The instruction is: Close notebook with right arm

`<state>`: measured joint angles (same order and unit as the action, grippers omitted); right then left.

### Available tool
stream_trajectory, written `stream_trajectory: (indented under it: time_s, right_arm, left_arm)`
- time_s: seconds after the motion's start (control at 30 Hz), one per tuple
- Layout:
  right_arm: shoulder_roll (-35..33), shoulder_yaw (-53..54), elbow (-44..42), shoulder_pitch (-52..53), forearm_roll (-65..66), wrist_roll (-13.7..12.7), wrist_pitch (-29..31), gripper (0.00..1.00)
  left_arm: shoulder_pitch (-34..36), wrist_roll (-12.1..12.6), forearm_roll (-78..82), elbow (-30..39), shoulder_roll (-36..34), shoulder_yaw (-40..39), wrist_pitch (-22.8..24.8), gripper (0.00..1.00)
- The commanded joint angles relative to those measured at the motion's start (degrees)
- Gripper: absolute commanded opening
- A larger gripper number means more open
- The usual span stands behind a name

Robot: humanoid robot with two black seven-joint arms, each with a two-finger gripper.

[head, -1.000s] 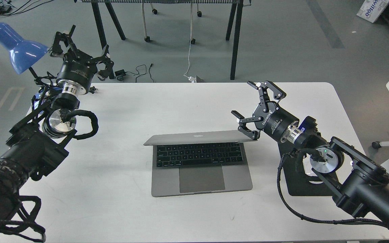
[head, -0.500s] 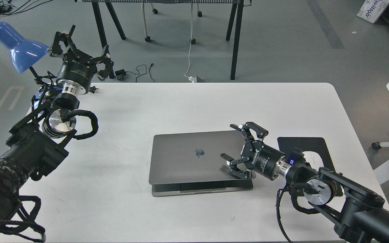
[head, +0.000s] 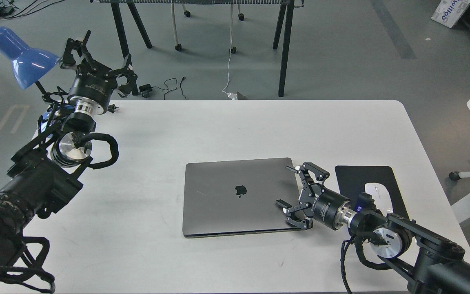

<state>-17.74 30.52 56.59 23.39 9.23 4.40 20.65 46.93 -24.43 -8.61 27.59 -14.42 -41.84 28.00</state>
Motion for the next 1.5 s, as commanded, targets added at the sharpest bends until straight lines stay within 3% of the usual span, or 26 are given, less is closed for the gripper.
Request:
stream_trajectory:
  time_s: [0.0, 0.6, 1.03, 1.27, 1.47]
  right_arm:
    - [0.07, -0.02, -0.60, -0.01, 0.00, 0.09, 0.09, 1.00]
    - [-0.28, 0.50, 1.32, 0.52, -0.27, 0.17, 0.18, 1.00]
    - [-5.02, 10.96, 7.38, 0.08, -0.35, 0.35, 2.90, 1.00]
    - [-5.99, 23.42, 11.26, 0.52, -0.44, 0.35, 2.37, 1.00]
    - [-5.38, 34.94, 5.39, 6.48, -0.62, -2.81, 2.37, 1.00]
  left_arm:
    - [0.00, -0.01, 0.00, 0.01, -0.08, 0.00, 0.00, 1.00]
    - [0.00, -0.01, 0.00, 0.01, -0.08, -0.09, 0.00, 1.00]
    - [0.00, -0.01, -0.09, 0.01, -0.08, -0.17, 0.00, 1.00]
    - [-0.09, -0.01, -0.18, 0.01, -0.08, -0.35, 0.00, 1.00]
    - [-0.09, -0.01, -0.26, 0.10, -0.08, -0.35, 0.00, 1.00]
